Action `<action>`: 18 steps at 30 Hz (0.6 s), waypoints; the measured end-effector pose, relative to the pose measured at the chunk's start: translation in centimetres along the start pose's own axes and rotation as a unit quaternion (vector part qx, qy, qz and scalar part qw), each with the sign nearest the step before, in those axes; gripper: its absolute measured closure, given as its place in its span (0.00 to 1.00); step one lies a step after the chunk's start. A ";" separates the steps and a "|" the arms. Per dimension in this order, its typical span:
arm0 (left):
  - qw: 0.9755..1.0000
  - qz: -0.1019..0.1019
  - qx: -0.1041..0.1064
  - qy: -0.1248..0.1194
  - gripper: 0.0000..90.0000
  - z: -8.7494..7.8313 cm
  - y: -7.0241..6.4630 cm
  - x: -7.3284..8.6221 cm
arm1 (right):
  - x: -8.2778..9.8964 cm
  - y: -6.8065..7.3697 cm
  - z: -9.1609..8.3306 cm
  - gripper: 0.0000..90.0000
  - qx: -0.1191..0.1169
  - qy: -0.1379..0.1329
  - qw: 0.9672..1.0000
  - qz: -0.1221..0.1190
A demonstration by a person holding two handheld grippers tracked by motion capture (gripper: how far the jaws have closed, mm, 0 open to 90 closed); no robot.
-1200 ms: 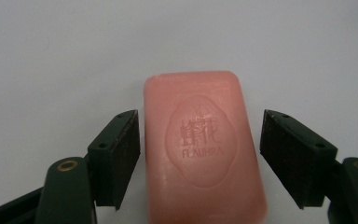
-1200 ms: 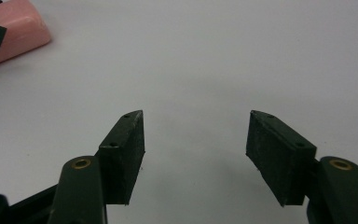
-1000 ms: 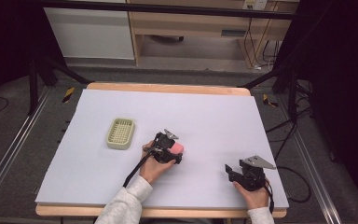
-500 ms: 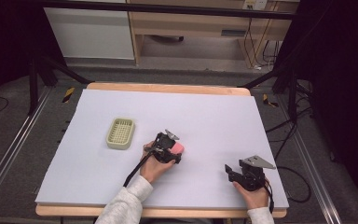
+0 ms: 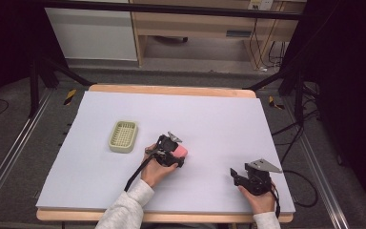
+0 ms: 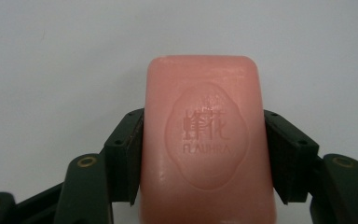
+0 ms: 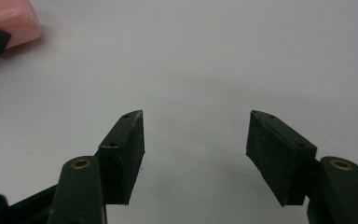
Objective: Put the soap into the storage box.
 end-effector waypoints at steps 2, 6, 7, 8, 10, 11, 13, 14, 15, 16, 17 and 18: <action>1.000 0.001 0.000 -0.004 0.41 -0.5 0.0 -0.1 | 0.0 0.0 -0.1 0.41 -0.001 0.001 1.000 0.003; 1.000 0.003 0.001 -0.010 0.41 -1.5 0.2 -0.2 | 0.0 0.0 -0.1 0.41 0.000 0.000 1.000 0.003; 1.000 0.002 0.001 -0.010 0.41 -1.7 0.3 -0.2 | 0.0 0.0 -0.1 0.41 0.000 0.000 1.000 0.003; 1.000 0.003 0.001 -0.011 0.41 -2.0 0.4 -0.2 | 0.0 0.0 -0.1 0.41 0.000 0.000 1.000 0.003; 1.000 0.003 -0.001 -0.014 0.41 -2.5 0.7 -0.2 | 0.0 -0.1 -0.1 0.41 0.002 -0.002 1.000 -0.001; 1.000 0.001 -0.001 -0.017 0.41 -3.0 0.9 -0.1 | 0.0 0.0 -0.1 0.40 0.001 -0.001 1.000 0.002; 1.000 -0.001 -0.001 -0.021 0.41 -3.2 1.1 -0.2 | 0.0 -0.1 -0.1 0.40 0.003 -0.003 1.000 -0.003; 1.000 -0.005 0.000 -0.024 0.41 -3.4 1.2 -0.1 | 0.0 -0.1 -0.1 0.40 0.003 -0.003 1.000 -0.003; 1.000 -0.008 0.001 -0.025 0.41 -3.6 1.4 -0.1 | 0.0 -0.1 -0.1 0.40 0.004 -0.003 1.000 -0.002; 1.000 -0.011 0.001 -0.027 0.41 -3.8 1.5 0.0 | 0.0 -0.2 -0.1 0.40 0.004 -0.003 1.000 -0.003; 1.000 -0.012 0.001 -0.027 0.41 -4.0 1.8 0.1 | 0.0 -0.2 -0.1 0.40 0.004 -0.003 1.000 -0.003; 0.999 -0.015 0.000 -0.029 0.41 -4.1 1.9 0.1 | 0.0 -0.1 -0.1 0.40 0.004 -0.003 1.000 -0.003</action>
Point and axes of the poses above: each handheld gripper's, and its own axes: z roughly forward along the jaws, x roughly out of its underside, y roughly to its left, the point moved 10 cm from there along z, roughly forward along the jaws, and after that the axes turned 7 degrees about -y, right-handed, at the moved point
